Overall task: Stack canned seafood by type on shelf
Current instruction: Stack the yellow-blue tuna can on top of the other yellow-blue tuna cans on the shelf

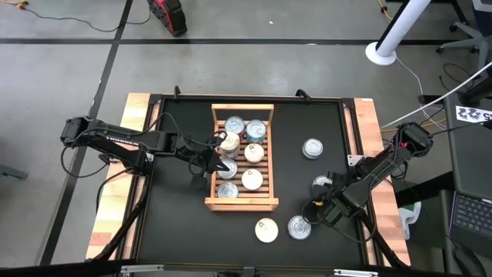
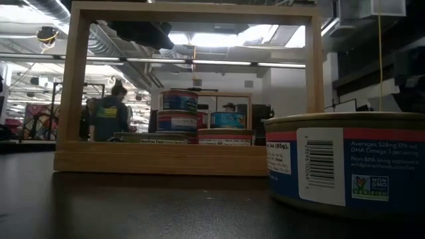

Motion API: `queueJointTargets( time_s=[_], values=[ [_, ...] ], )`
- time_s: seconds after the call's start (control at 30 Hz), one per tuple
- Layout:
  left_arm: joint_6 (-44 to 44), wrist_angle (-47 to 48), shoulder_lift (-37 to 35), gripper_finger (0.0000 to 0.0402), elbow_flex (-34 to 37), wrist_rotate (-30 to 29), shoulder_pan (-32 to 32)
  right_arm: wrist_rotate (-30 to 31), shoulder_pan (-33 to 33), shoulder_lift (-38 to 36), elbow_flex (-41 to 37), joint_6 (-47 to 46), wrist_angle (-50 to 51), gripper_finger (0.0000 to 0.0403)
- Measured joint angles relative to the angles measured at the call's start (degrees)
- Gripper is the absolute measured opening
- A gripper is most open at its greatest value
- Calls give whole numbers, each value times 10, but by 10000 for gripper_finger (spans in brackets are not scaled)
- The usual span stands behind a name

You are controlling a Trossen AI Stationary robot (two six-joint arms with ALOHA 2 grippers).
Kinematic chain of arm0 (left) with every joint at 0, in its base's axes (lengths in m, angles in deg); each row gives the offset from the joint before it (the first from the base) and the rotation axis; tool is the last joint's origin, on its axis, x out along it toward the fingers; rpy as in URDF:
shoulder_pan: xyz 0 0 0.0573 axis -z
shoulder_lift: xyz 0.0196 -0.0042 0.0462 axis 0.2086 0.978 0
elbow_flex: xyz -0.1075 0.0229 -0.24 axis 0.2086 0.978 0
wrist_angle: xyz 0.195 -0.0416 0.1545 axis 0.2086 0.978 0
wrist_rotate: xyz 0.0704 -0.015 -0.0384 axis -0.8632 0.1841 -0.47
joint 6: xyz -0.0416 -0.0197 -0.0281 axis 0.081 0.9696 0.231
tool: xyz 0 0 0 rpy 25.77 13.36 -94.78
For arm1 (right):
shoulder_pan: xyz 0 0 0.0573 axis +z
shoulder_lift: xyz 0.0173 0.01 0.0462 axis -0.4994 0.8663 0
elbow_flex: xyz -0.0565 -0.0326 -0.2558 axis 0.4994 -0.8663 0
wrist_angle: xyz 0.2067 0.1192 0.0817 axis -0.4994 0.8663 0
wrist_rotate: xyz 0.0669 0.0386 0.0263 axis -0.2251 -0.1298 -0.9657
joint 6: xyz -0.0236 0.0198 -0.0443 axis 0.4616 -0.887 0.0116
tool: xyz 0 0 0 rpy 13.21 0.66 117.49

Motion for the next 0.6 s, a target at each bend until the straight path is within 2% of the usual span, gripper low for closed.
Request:
queueJointTargets(
  time_s=[0.2,0.6],
  values=[
    [0,0,0,0,0,0,0,11,0,0,0,0,4,7],
    [-21,0,0,0,0,0,0,57,0,1,-2,0,0,1]
  ],
)
